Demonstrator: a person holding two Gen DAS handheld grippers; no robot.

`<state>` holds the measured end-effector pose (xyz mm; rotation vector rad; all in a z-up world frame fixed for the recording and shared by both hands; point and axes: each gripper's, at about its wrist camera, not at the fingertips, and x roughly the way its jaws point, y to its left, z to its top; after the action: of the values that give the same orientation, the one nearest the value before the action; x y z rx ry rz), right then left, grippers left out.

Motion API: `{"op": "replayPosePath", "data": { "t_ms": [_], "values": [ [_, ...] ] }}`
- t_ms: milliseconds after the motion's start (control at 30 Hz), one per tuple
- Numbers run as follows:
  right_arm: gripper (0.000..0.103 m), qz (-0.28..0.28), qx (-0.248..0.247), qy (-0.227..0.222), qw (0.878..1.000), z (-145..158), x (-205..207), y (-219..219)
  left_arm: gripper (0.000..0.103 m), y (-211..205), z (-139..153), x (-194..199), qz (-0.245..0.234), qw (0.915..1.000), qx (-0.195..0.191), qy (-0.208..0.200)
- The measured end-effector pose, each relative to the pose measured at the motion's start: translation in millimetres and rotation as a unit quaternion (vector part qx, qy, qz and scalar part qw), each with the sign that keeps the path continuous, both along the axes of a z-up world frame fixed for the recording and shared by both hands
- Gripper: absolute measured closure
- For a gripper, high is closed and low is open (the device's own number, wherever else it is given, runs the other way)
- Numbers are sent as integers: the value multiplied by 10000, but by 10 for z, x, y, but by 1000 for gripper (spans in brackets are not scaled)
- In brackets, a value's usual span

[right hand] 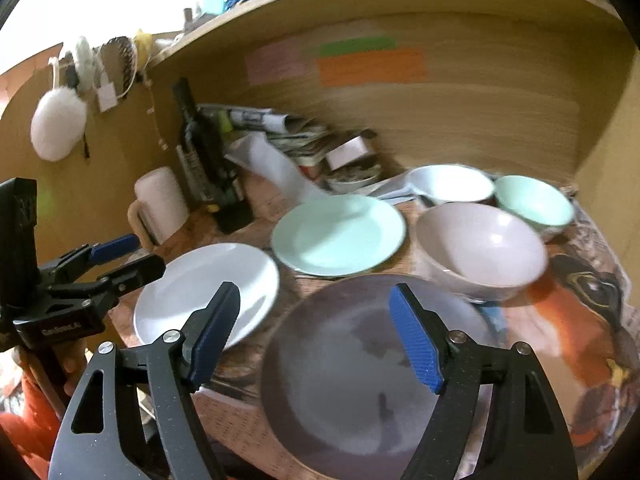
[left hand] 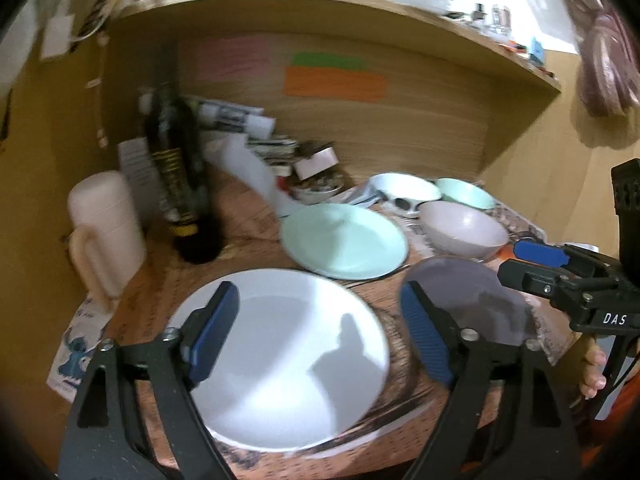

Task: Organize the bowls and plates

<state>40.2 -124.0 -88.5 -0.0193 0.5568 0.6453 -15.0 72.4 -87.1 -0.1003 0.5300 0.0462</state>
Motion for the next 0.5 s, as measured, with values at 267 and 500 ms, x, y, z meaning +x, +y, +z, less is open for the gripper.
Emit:
{"op": "replayPosePath", "data": {
  "t_ms": [267, 500],
  "values": [
    [27, 231, -257, 312, 9989, -156, 171, 408, 9, 535, -128, -124, 565, 9981, -29, 251],
    [27, 280, -537, 541, 9967, -266, 296, 687, 9, 899, -328, -91, 771, 9948, -225, 634]
  ]
}}
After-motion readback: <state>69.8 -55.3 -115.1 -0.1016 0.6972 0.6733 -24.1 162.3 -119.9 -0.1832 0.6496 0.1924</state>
